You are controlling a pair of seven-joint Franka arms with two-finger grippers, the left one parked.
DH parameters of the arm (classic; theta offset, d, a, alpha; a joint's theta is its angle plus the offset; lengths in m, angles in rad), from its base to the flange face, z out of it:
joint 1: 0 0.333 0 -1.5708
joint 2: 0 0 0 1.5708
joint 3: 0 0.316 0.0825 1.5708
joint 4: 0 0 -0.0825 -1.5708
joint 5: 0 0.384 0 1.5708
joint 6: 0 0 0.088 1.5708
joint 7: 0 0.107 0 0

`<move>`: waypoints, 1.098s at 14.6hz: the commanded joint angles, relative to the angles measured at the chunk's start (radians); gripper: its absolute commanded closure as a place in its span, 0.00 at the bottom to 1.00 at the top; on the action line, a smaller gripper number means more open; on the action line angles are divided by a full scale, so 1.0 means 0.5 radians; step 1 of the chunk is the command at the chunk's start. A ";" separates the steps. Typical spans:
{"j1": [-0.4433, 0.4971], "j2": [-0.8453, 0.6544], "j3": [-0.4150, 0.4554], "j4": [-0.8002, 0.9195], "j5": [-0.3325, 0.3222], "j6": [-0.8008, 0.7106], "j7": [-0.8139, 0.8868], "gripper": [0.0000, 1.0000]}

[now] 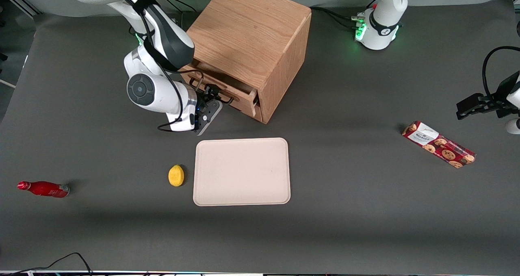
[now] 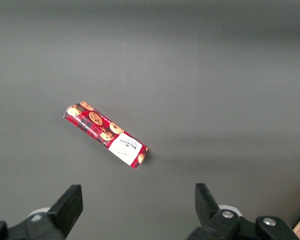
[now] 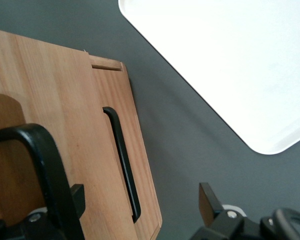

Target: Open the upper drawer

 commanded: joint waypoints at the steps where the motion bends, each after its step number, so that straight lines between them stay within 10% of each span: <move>1: 0.010 0.086 -0.061 0.049 -0.082 0.016 -0.112 0.00; 16: 0.016 0.371 -0.463 0.643 -0.214 -0.232 -0.468 0.00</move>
